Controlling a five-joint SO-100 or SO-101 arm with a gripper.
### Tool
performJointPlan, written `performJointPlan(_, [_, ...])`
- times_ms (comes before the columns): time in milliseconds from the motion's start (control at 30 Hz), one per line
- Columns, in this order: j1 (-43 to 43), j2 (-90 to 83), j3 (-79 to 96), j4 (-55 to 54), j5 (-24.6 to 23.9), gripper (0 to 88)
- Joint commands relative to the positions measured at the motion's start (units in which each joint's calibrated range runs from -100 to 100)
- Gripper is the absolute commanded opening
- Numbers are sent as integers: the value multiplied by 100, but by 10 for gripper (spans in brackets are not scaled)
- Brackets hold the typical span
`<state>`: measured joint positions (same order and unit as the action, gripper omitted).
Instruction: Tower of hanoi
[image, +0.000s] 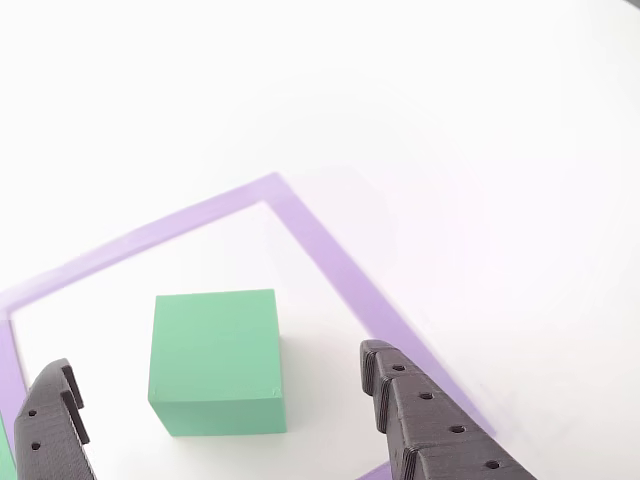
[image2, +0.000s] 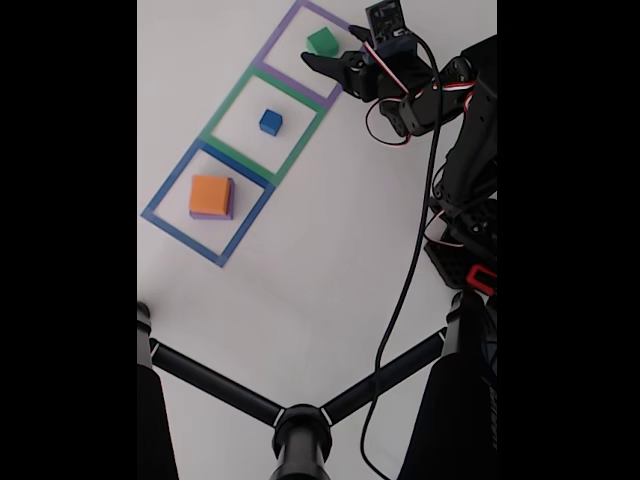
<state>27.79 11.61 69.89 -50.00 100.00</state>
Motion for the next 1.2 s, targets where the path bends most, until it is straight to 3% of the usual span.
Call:
performJointPlan(0, [-37,119,-234,-223,0,307])
performJointPlan(600, [-200,595,-561,-433,0,231])
performJointPlan(1167, [-277,741,-480,-652,0,214])
